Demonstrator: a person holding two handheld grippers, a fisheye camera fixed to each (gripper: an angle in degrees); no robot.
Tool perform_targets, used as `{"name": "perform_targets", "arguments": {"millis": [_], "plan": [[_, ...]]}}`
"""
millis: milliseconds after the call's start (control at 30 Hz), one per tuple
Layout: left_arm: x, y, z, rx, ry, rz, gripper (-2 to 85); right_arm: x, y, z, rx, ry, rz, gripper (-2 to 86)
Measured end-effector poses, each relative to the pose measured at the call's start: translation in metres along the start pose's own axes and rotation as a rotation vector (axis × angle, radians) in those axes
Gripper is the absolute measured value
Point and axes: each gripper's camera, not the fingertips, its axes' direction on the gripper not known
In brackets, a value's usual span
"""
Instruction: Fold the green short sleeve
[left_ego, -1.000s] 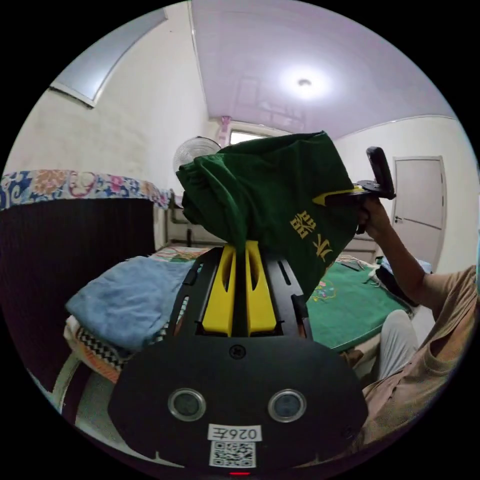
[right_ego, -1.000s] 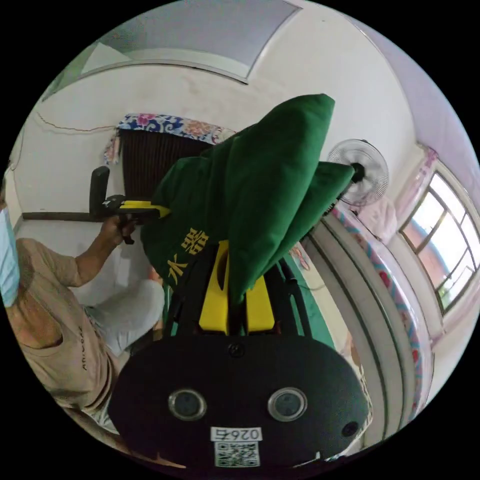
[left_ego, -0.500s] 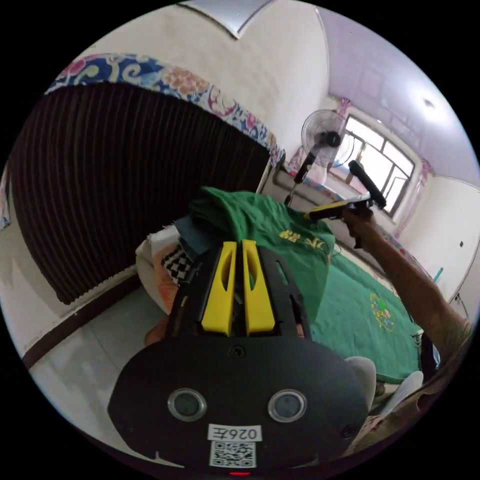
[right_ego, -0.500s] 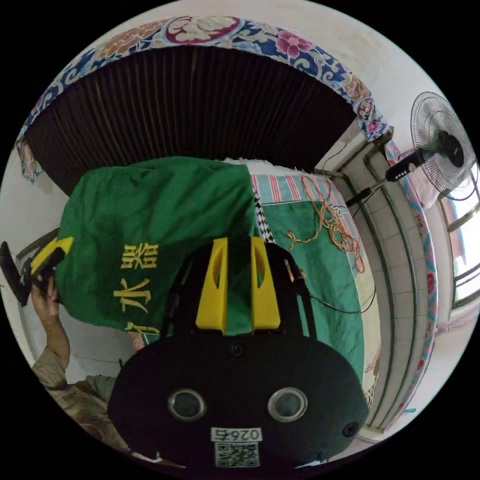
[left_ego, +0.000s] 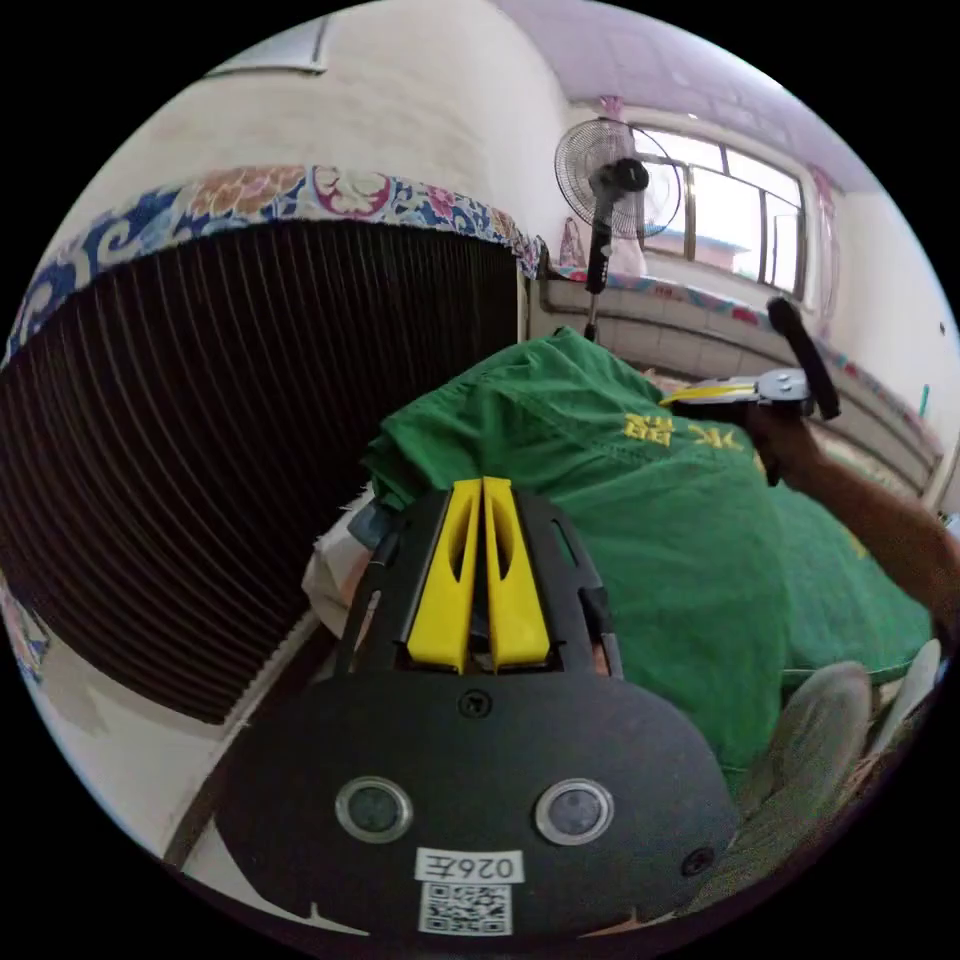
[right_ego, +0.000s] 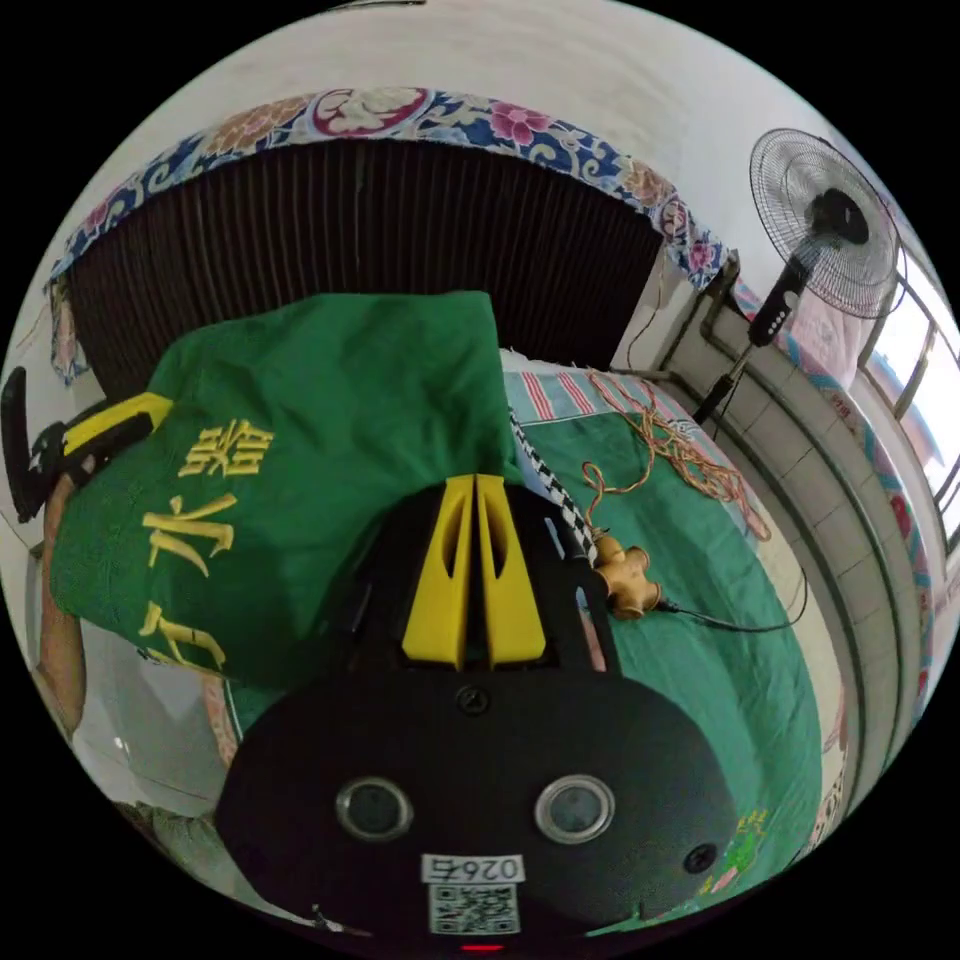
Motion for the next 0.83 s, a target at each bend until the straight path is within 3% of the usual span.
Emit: {"name": "perform_targets", "arguments": {"millis": [67,133,233,400,533,667,833], "plan": [[0.005,0.005,-0.020,-0.007,0.066,-0.086,-0.9,0.008,0.013,-0.019,0.002,-0.006,0.007,-0.9],[0.027,0.009,-0.044,-0.007,-0.016,-0.082,-1.0,0.014,0.033,-0.051,0.034,0.020,0.025,-0.9],[0.090,0.015,-0.091,0.061,-0.062,0.023,-1.0,0.031,0.093,-0.124,0.126,-0.057,0.038,-1.0],[0.234,-0.001,-0.119,0.092,0.035,0.282,-1.0,0.089,0.258,-0.273,0.269,-0.067,0.136,-1.1],[0.386,-0.016,-0.104,0.067,0.358,0.522,-1.0,0.126,0.387,-0.372,0.268,0.045,0.251,-1.2],[0.561,-0.023,-0.089,0.004,0.674,0.771,-0.8,0.142,0.547,-0.480,0.302,0.237,0.500,-1.0],[0.772,-0.019,-0.089,-0.116,0.897,1.031,-0.6,0.141,0.701,-0.571,0.237,0.534,0.781,-0.8]]}}
